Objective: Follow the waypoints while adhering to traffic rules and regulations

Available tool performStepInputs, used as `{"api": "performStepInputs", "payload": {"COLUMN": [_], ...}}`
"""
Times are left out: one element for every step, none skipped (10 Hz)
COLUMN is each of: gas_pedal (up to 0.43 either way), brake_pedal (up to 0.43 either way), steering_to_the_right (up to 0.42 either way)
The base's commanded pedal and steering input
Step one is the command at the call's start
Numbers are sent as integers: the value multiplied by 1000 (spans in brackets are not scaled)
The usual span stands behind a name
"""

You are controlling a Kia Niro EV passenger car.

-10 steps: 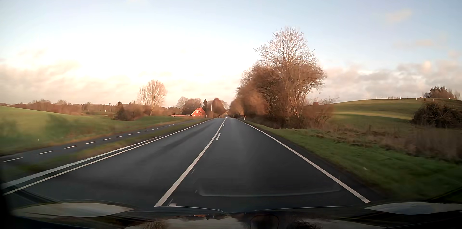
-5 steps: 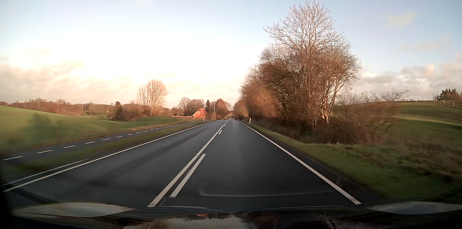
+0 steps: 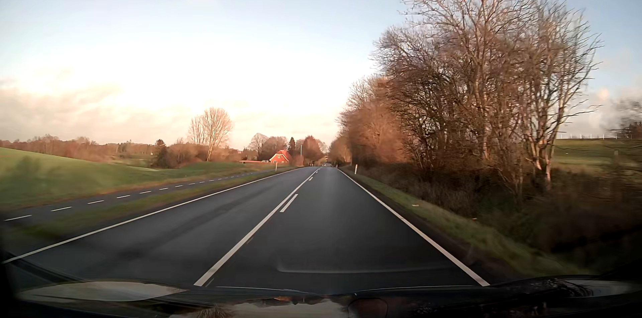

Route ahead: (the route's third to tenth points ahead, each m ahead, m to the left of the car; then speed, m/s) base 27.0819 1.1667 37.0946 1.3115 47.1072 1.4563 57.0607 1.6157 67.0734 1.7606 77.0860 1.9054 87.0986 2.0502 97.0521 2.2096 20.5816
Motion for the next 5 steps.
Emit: {"api": "performStepInputs", "payload": {"gas_pedal": [240,240,228,228,228], "brake_pedal": [0,0,0,0,0], "steering_to_the_right": [-4,-3,-1,0,-1]}}
